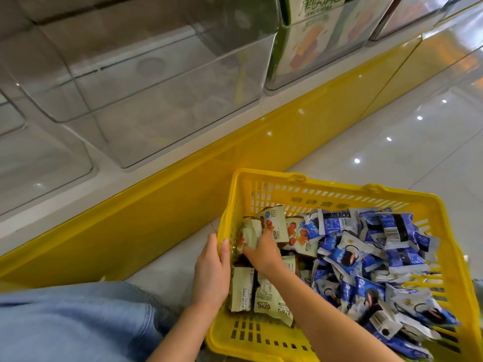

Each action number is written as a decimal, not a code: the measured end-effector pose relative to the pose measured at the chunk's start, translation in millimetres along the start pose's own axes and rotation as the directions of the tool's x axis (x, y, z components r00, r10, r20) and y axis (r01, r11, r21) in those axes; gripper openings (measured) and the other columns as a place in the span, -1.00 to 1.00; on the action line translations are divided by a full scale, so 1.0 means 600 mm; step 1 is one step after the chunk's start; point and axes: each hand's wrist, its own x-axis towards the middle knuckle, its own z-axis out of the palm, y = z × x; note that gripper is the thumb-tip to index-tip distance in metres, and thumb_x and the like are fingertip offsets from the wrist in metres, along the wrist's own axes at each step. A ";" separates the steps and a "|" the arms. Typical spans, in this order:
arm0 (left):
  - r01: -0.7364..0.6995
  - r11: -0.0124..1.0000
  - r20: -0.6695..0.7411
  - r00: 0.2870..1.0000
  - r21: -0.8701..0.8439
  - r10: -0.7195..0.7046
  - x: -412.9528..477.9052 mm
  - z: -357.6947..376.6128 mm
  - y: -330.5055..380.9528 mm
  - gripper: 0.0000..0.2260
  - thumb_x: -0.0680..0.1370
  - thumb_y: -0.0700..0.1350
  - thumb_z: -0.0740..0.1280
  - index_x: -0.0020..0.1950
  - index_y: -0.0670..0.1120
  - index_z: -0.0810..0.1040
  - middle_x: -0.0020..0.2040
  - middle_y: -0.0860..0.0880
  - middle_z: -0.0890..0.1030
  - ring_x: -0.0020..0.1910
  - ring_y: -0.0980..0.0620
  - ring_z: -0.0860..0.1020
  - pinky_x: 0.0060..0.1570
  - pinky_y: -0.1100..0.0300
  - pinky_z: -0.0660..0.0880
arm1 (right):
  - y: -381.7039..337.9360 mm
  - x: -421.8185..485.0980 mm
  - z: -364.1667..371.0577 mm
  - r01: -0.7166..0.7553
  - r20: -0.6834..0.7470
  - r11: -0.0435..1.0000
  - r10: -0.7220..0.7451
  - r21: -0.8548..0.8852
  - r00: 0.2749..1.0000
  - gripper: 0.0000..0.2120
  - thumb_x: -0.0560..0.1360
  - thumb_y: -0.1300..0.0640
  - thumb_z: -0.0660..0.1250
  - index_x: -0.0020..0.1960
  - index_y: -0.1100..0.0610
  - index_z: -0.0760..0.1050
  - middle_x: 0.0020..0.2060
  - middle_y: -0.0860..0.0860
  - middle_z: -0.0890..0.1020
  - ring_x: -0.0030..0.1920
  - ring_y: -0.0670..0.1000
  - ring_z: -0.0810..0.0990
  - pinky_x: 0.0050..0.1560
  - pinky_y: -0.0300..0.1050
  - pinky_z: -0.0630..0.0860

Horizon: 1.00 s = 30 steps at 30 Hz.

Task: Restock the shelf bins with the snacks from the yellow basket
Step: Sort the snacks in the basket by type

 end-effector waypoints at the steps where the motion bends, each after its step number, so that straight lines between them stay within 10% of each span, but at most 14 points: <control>1: -0.004 1.000 -0.001 1.000 -0.002 0.004 0.000 0.000 -0.001 -0.71 0.55 0.14 0.00 -0.05 -0.03 0.38 -0.20 0.03 0.52 -0.24 0.11 0.50 -0.31 0.21 0.42 | 0.004 0.001 -0.011 0.006 -0.015 0.999 -0.006 0.043 1.000 -0.43 0.48 0.14 0.35 0.39 0.18 0.16 0.22 0.09 0.49 0.16 0.06 0.51 0.07 -0.16 0.47; 6: -0.005 1.000 -0.009 1.000 -0.010 0.005 0.001 0.002 -0.004 -0.80 0.53 0.16 -0.01 -0.18 0.11 0.30 -0.29 0.06 0.48 -0.35 0.19 0.46 -0.40 0.37 0.37 | 0.019 -0.001 -0.083 0.187 -0.149 0.953 -0.154 0.238 0.977 -0.53 0.52 0.21 0.29 0.36 0.08 0.19 0.11 -0.08 0.46 -0.09 -0.18 0.57 -0.28 -0.38 0.53; 10: -0.004 1.000 -0.006 1.000 -0.003 0.004 0.002 0.002 -0.006 -0.77 0.54 0.15 0.00 -0.16 0.07 0.32 -0.28 0.03 0.49 -0.35 0.12 0.47 -0.40 0.30 0.38 | 0.019 -0.005 -0.076 0.337 -0.331 0.922 -0.263 0.189 0.906 -0.58 0.54 0.19 0.27 0.32 0.03 0.21 0.19 -0.05 0.40 0.17 -0.07 0.49 0.08 -0.18 0.54; 16: -0.003 0.999 -0.012 1.000 0.045 0.003 0.002 0.005 -0.007 -0.76 0.57 0.11 0.01 -0.11 -0.01 0.34 -0.28 0.03 0.48 -0.34 0.12 0.47 -0.45 0.33 0.31 | 0.050 -0.017 -0.016 0.213 0.054 0.923 -0.207 -0.322 0.977 -0.19 0.48 0.32 0.31 0.51 -0.06 -0.10 0.43 0.08 0.21 0.12 0.02 0.54 -0.04 -0.16 0.55; 22: -0.004 1.000 -0.009 1.000 0.010 0.004 0.002 0.003 -0.006 -0.73 0.52 0.18 -0.03 -0.11 0.05 0.34 -0.28 0.07 0.48 -0.35 0.16 0.46 -0.43 0.35 0.36 | 0.019 -0.013 -0.023 0.379 -0.078 0.867 -0.424 -0.324 0.902 -0.43 0.53 0.11 0.30 0.45 0.05 0.13 0.37 0.01 0.23 0.26 -0.01 0.42 0.07 -0.16 0.51; 26: -0.015 1.000 -0.004 1.000 0.014 0.015 0.002 0.003 -0.006 -0.71 0.51 0.19 -0.04 -0.13 0.04 0.33 -0.29 0.04 0.48 -0.37 0.13 0.46 -0.41 0.32 0.38 | 0.005 0.000 -0.029 0.381 0.092 0.758 -0.394 -0.530 0.914 -0.61 0.55 0.07 0.25 0.35 0.09 0.29 0.26 0.03 0.37 0.14 0.05 0.49 0.05 -0.08 0.51; 30: -0.027 0.999 -0.009 1.000 0.031 0.027 0.001 0.002 -0.005 -0.70 0.52 0.18 -0.04 -0.10 0.02 0.35 -0.27 0.06 0.48 -0.34 0.16 0.47 -0.45 0.34 0.35 | 0.002 0.017 -0.062 0.396 0.189 0.857 -0.351 -0.329 0.917 -0.63 0.53 -0.04 0.26 0.30 0.06 0.41 0.20 -0.01 0.49 0.10 -0.02 0.51 0.08 -0.15 0.47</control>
